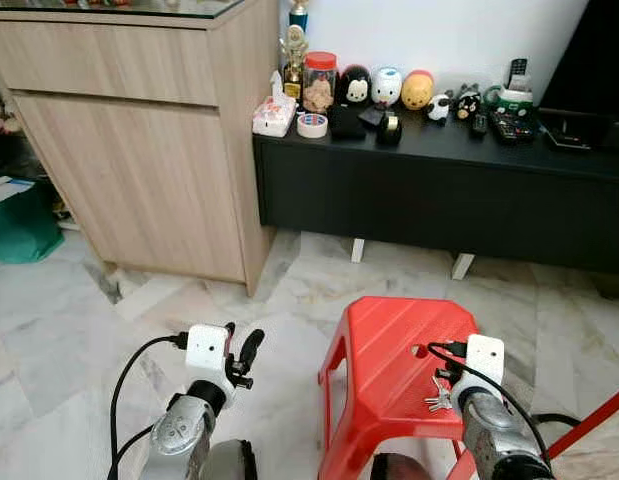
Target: Hang keys on a hook
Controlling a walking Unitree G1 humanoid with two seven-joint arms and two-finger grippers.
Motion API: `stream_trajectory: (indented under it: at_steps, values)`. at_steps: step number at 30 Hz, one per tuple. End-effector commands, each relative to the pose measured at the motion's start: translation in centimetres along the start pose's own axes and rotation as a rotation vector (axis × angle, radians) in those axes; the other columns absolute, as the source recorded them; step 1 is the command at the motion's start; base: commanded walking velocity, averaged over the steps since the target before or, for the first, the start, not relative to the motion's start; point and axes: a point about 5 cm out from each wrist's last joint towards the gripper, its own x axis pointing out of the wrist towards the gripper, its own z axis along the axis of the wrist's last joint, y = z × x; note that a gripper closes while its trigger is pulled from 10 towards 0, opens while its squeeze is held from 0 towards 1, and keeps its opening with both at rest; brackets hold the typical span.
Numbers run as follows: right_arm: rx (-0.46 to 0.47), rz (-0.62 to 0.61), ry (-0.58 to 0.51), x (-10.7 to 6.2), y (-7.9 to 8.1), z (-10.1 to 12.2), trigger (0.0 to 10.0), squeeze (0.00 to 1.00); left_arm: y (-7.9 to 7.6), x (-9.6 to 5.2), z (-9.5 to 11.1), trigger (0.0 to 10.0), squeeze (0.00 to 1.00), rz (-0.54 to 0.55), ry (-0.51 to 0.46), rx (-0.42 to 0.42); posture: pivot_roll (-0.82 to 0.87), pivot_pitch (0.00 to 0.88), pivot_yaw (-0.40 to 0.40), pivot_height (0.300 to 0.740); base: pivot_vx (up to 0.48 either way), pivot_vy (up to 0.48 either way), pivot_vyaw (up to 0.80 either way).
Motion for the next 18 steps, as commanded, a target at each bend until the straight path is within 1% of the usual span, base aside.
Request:
stream_trajectory:
  at_steps: [1,4,6,7,9,10,13,18]
  values:
    - [0.011,0.002,0.002,0.1,0.4,0.5,10.0,1.00,0.1,0.3,0.0,10.0,0.00,-0.007,0.007,0.019,0.02,0.000,-0.050,0.606,0.000,0.000,0.00]
    - [0.013,0.038,0.012,0.2,1.1,0.5,10.0,1.00,0.3,0.6,0.3,10.0,0.00,-0.009,0.001,0.025,0.02,0.000,-0.050,0.606,0.000,0.000,0.00]
    - [-0.017,0.072,0.024,0.1,1.5,0.2,10.0,0.99,0.2,0.8,0.5,10.0,0.00,-0.015,-0.005,0.032,0.03,0.000,-0.050,0.606,0.000,0.000,0.00]
    - [-0.044,0.075,0.021,0.1,1.6,0.1,10.0,0.00,0.1,1.0,0.6,10.0,0.00,-0.020,-0.008,0.037,0.03,0.006,-0.050,0.606,0.000,0.000,0.00]
    - [-0.059,0.073,0.017,0.1,1.7,0.1,10.0,0.00,0.1,1.1,0.7,10.0,0.00,-0.022,-0.010,0.040,0.03,0.006,-0.050,0.606,0.000,0.000,0.00]
    - [-0.045,0.069,0.022,0.1,1.7,0.1,10.0,0.00,0.1,1.3,1.0,10.0,0.00,-0.023,-0.016,0.041,0.02,0.015,-0.051,0.606,0.000,0.000,0.00]
    - [-0.027,0.060,0.025,0.1,1.7,0.0,10.0,0.00,0.0,1.5,1.0,10.0,0.00,-0.024,-0.020,0.038,0.02,0.035,-0.053,0.606,0.000,0.000,0.00]
    - [-0.007,0.041,0.001,0.1,1.5,0.2,10.0,0.00,-0.2,1.2,0.9,10.0,0.00,-0.024,-0.022,0.034,0.02,0.064,-0.054,0.606,0.000,0.000,0.00]
